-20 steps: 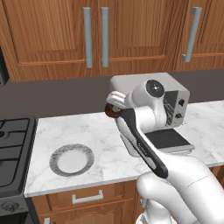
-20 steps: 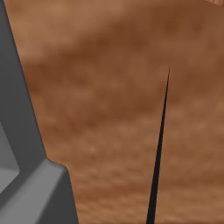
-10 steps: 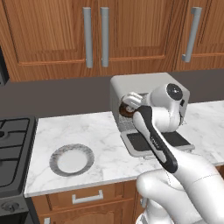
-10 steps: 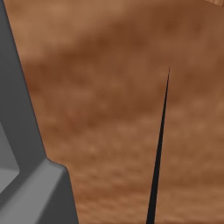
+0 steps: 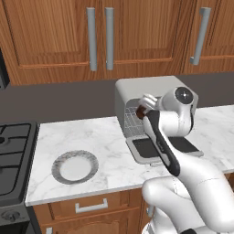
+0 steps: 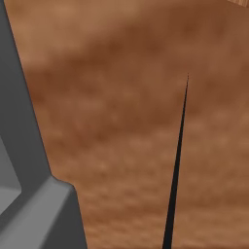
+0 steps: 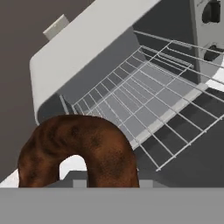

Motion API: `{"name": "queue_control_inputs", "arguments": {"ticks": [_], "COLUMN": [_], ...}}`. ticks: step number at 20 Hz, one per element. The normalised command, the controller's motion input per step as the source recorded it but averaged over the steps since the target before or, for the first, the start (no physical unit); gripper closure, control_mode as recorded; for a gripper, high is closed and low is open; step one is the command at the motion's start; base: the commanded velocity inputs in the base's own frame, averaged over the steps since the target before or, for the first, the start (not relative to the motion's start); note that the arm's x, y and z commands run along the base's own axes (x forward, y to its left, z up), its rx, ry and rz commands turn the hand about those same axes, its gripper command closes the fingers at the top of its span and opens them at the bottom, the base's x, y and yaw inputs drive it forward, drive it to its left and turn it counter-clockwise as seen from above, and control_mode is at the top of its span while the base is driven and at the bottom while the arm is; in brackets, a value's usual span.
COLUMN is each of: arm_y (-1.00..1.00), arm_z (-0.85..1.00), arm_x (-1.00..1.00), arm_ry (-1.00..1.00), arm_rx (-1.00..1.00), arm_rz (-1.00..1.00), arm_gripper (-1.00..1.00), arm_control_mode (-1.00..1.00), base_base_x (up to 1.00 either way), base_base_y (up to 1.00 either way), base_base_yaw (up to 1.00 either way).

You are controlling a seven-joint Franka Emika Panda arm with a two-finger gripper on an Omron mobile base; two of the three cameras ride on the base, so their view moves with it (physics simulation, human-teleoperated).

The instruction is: Pick up the bagel from the plate, place it on the toaster oven rack, close the door, and set the timer.

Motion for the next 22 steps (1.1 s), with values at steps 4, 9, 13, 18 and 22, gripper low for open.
{"name": "queue_control_inputs", "arguments": {"ticks": [4, 9, 13, 18, 22], "arm_y": [-0.13, -0.29, -0.44, -0.21, 0.00], "arm_z": [-0.02, -0.01, -0.11, -0.05, -0.12], "arm_x": [0.05, 0.09, 0.08, 0.02, 0.04], "arm_ry": [0.06, 0.03, 0.07, 0.01, 0.02], "arm_rx": [0.00, 0.05, 0.24, 0.09, 0.00], "arm_rz": [-0.40, -0.23, -0.17, -0.03, 0.00], "arm_gripper": [1.00, 1.00, 1.00, 1.00, 1.00], "arm_control_mode": [-1.00, -1.00, -1.00, -1.00, -1.00], "base_base_x": [0.00, 0.00, 0.00, 0.00, 0.00], "base_base_y": [0.00, 0.00, 0.00, 0.00, 0.00], "base_base_yaw": [0.00, 0.00, 0.00, 0.00, 0.00]}}
